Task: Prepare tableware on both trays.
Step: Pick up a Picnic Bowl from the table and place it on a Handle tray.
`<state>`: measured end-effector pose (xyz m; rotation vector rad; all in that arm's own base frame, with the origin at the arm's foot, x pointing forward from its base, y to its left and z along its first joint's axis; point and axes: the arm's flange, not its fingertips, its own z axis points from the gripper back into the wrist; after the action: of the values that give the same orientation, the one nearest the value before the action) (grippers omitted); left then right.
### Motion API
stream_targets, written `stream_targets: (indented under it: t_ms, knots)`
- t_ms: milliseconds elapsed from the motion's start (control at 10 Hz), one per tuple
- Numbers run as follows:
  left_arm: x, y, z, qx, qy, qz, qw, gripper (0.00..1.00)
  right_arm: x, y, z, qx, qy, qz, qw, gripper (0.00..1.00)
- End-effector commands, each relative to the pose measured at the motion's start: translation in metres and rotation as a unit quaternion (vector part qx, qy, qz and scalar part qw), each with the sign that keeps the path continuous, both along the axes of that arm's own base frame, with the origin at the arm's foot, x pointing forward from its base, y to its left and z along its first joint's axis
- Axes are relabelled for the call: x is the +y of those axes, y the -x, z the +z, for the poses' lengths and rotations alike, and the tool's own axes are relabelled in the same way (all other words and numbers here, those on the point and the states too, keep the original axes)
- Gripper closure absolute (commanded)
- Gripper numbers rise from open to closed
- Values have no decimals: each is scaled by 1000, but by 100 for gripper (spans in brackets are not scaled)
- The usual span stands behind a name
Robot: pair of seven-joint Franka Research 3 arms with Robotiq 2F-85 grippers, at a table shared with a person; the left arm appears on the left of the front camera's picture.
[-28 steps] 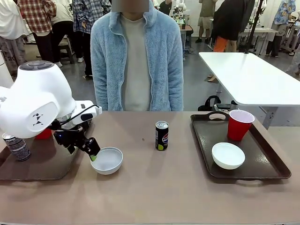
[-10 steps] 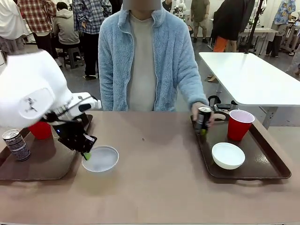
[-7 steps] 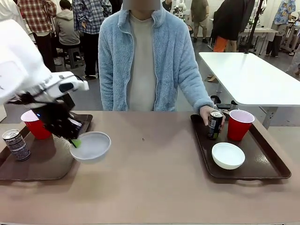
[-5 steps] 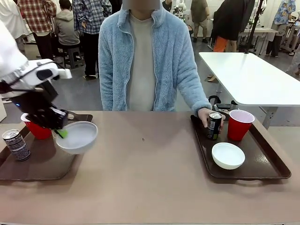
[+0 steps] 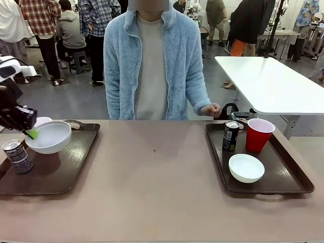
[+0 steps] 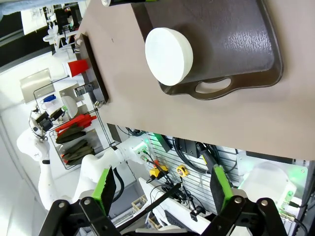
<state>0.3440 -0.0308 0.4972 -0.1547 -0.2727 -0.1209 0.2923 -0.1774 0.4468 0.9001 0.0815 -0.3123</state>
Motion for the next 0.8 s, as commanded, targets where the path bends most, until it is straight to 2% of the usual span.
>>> stream_targets:
  t_ms: [0, 400, 700]
  knots:
    - [10, -3, -19, -18, -13, 24, 999, 100, 0, 0, 0, -1, -1, 0, 1000, 0]
    - [23, -15, -78, -24, -34, 78, 996, 100, 0, 0, 0, -1, -1, 0, 1000, 0]
    - [25, -16, -107, 8, -39, 83, 996, 100, 0, 0, 0, -1, -1, 0, 1000, 0]
